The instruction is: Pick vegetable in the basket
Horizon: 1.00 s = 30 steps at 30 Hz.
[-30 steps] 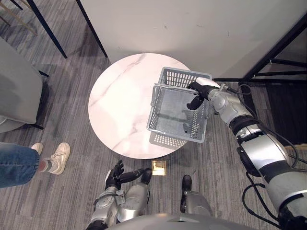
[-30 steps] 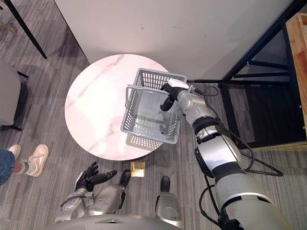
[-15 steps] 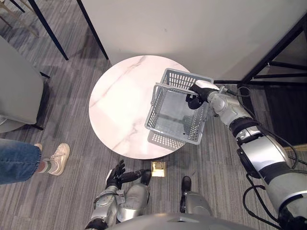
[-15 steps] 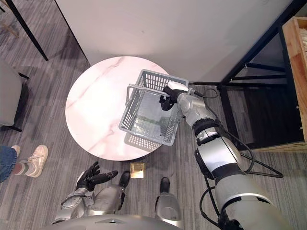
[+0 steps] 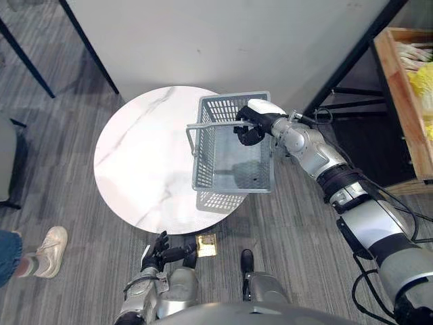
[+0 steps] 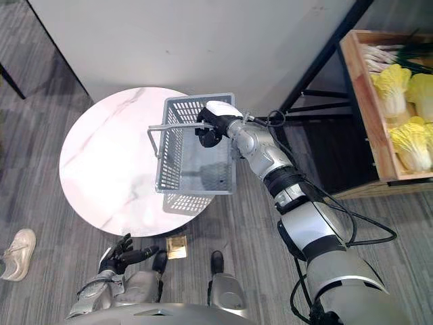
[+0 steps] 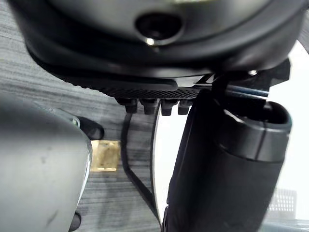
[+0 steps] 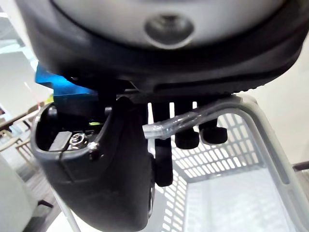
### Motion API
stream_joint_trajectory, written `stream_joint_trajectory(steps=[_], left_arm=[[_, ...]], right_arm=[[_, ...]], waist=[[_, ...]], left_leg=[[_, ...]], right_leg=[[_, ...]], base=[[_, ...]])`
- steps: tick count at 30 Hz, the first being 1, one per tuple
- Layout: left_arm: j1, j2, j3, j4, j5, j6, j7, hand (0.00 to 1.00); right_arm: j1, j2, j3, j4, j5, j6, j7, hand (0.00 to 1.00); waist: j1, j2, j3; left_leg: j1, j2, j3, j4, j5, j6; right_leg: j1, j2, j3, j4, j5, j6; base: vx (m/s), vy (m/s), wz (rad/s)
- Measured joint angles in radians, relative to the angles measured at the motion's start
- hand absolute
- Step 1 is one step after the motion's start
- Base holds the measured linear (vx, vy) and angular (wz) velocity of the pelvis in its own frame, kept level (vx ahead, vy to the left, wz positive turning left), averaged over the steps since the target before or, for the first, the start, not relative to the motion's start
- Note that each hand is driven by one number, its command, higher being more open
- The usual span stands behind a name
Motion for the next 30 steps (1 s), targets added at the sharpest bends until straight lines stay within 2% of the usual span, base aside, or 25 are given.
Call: stream_joint_trajectory(steps=[5,11,15,22,24,30], left_arm=[[0.025,-0.001,0.035,0.002,0.006,0.004,0.0,1.0],[0.035,-0.003,0.043,0.02,0.014,0.018,0.001,1.0],[0.046,-0.019,0.069,0.02,0.014,0.018,0.003,1.0],[0.064,-0.033,0.075,0.034,0.046,0.019,0.004,1.0],[0.066,-0.032,0.075,0.042,0.073,0.02,0.003,1.0],[0.069,-0.026,0.075,0.064,0.083,0.022,0.002,1.0]], right_arm=[[0.096,-0.068,0.0,-0.2,0.098,-0.021,0.006,0.0],[0.264,-0.086,-0.02,-0.286,0.124,-0.031,0.007,0.0],[0.456,-0.088,-0.103,-0.322,0.145,-0.037,0.006,0.0],[0.76,-0.127,-0.221,-0.445,0.145,-0.033,0.006,0.0],[0.832,-0.127,-0.266,-0.477,0.146,-0.031,0.006,0.0],[1.01,-0.098,-0.393,-0.617,0.164,-0.031,-0.003,0.0]], waist=[[-0.026,-0.021,-0.033],[-0.036,-0.024,-0.078],[-0.054,-0.023,-0.084],[-0.089,0.006,-0.106],[-0.107,0.012,-0.111],[-0.139,0.013,-0.123]], left_leg=[[0.015,0.001,0.039,0.002,-0.012,0.005],[0.023,0.0,0.057,0.002,-0.017,0.008],[0.023,-0.003,0.061,0.005,-0.017,0.008],[0.034,0.002,0.096,0.021,-0.036,0.007],[0.04,0.005,0.105,0.02,-0.04,0.006],[0.056,0.016,0.136,0.012,-0.044,0.003]], right_leg=[[-0.002,0.002,0.041,-0.003,0.004,0.004],[-0.001,0.002,0.059,-0.004,0.006,0.006],[-0.001,-0.002,0.06,0.0,0.007,0.008],[-0.001,0.001,0.099,0.001,0.007,0.01],[0.0,0.003,0.106,0.001,0.006,0.01],[-0.002,0.017,0.131,0.002,0.006,0.01]], base=[[-0.01,0.021,-0.2],[-0.01,0.014,-0.1],[0.0,0.0,0.0],[-0.01,0.022,-0.16],[-0.01,0.014,-0.19],[0.0,0.004,-0.14]])
